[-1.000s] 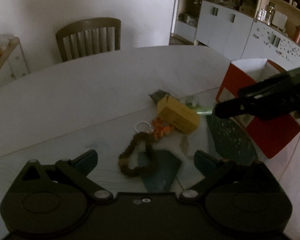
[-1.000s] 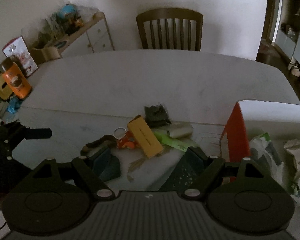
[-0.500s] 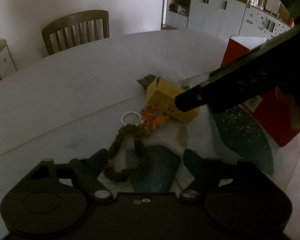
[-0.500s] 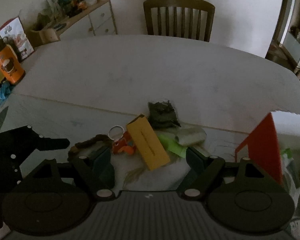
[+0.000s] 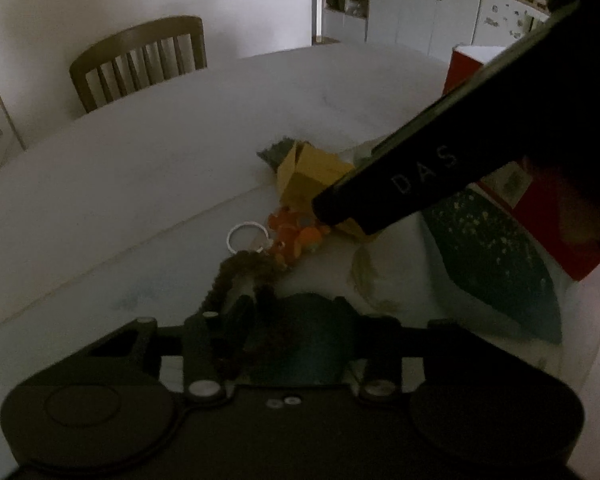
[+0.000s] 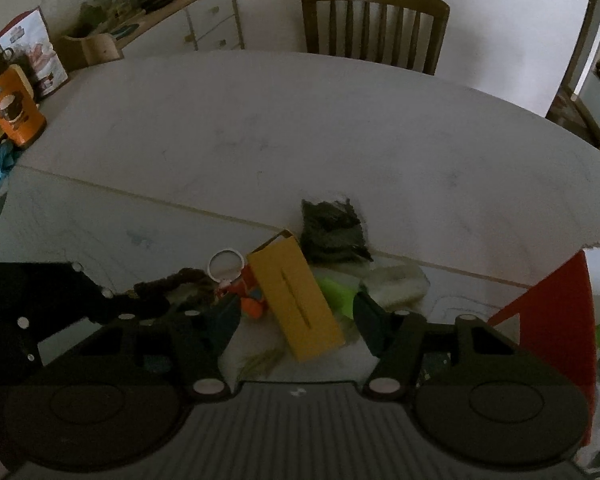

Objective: Organize objects
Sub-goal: 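Grasp the brown beaded string with the left gripper while the right grasps the yellow box, then carry the beaded string and yellow box with both grippers over the shoebox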

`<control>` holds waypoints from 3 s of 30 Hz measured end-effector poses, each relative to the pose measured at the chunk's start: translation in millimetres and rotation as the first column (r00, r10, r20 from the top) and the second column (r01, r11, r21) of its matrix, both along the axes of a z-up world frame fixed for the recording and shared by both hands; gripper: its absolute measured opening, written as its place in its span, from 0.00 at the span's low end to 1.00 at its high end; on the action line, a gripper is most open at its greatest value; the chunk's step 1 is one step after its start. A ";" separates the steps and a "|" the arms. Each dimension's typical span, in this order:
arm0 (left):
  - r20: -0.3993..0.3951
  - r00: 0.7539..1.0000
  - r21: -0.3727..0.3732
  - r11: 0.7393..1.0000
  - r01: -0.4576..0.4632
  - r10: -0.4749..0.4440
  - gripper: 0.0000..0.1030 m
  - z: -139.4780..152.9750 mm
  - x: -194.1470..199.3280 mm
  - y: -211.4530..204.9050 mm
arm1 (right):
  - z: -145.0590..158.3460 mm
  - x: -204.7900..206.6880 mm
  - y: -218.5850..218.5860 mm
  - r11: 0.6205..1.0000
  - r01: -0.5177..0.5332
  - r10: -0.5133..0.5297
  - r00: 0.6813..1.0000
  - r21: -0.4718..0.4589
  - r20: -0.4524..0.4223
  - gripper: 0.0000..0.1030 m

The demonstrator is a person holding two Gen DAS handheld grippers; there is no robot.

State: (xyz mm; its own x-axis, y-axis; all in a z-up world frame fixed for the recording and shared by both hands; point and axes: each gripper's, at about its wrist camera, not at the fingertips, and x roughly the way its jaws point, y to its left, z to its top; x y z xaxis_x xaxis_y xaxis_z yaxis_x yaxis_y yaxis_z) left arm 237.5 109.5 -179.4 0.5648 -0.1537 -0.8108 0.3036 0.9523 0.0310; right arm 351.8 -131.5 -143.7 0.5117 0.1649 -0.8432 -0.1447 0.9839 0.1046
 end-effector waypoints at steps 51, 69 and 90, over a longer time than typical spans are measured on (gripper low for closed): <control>-0.051 0.990 -0.327 0.934 -0.143 0.134 0.06 107.9 -58.0 -10.2 | 81.7 -135.8 -31.4 0.978 0.152 -0.153 0.988 0.139 -0.008 0.28; 0.021 0.998 -0.350 0.936 -0.046 0.057 0.06 153.6 -70.0 -112.9 | 120.3 -201.0 -125.6 0.961 0.218 -0.225 0.974 0.170 0.026 0.28; 0.020 1.000 -0.323 0.946 -0.006 0.013 0.06 156.6 -31.4 -225.1 | 120.1 -213.1 -258.8 0.946 0.283 -0.298 0.951 0.160 0.083 0.28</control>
State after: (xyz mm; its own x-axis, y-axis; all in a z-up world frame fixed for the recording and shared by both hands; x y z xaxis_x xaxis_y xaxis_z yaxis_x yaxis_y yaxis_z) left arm 206.1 -115.6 -22.8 0.5845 -0.3995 -0.7062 0.2971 0.9153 -0.2719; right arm 138.7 -390.3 -23.6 0.6398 0.1114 -0.7604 0.1272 0.9604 0.2477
